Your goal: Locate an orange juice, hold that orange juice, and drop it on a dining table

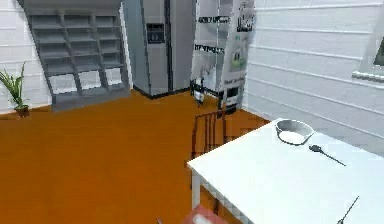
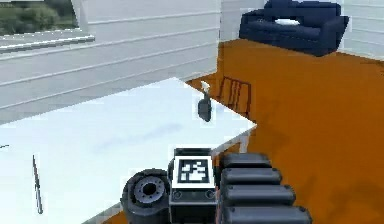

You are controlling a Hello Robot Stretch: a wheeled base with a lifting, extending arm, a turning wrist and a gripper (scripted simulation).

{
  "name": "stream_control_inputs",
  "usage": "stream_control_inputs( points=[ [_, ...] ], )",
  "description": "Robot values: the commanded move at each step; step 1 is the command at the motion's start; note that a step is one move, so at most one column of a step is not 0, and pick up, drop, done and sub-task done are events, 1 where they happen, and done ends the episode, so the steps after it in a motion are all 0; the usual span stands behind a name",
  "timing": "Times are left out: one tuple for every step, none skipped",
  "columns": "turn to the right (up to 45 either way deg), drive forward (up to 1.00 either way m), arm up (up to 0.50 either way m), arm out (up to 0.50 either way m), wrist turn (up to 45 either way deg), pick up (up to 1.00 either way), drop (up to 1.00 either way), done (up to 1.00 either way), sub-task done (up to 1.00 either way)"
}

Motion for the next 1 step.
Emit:
stream_control_inputs(
  points=[
    [45.0,0.0,0.0,0.0,0.0,0.0,0.0,0.0,0.0]
  ],
)
